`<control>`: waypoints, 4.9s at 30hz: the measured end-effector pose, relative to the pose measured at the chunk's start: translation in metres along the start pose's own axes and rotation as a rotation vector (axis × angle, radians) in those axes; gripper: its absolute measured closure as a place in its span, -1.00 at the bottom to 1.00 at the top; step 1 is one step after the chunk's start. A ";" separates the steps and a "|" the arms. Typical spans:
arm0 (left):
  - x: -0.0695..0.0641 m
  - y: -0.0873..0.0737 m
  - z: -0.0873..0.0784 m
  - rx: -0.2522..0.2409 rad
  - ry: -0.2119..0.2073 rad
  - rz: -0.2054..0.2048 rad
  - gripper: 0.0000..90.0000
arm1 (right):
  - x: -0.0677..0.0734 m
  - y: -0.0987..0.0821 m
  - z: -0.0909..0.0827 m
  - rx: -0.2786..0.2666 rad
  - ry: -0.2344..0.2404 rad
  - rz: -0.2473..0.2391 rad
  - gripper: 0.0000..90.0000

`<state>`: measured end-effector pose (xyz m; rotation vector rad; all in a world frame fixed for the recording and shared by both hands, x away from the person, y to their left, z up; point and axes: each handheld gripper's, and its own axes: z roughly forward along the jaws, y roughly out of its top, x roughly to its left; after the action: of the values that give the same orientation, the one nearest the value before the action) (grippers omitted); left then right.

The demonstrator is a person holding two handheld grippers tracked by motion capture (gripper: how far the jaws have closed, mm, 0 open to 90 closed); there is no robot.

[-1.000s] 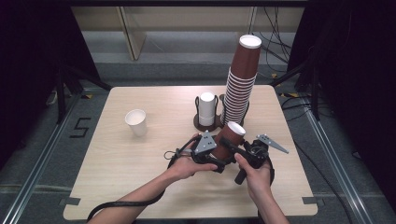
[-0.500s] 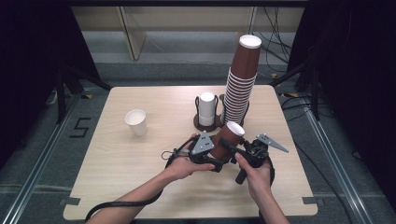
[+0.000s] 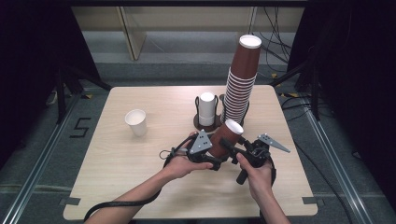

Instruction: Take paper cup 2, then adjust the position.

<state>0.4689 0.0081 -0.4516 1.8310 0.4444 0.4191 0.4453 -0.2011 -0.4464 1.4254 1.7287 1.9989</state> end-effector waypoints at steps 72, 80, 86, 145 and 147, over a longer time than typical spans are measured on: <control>0.015 -0.007 -0.049 0.247 -0.077 0.235 -0.70 | -0.033 -0.001 -0.024 0.491 0.050 -0.613 -0.65; 0.015 -0.008 -0.047 0.256 -0.095 0.247 -0.70 | -0.035 0.000 -0.025 0.515 0.070 -0.624 -0.65; 0.018 -0.008 -0.047 0.274 -0.103 0.253 -0.70 | -0.037 0.000 -0.028 0.524 0.072 -0.625 -0.65; 0.000 -0.004 -0.051 0.655 -0.283 0.536 -0.70 | 0.010 -0.013 0.012 0.723 0.330 -0.882 -0.64; -0.001 -0.004 -0.051 0.661 -0.288 0.541 -0.70 | 0.013 -0.013 0.014 0.729 0.337 -0.889 -0.64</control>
<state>0.4431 0.0505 -0.4408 2.6182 -0.1525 0.3846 0.4428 -0.1786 -0.4521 0.2075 2.7236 1.1876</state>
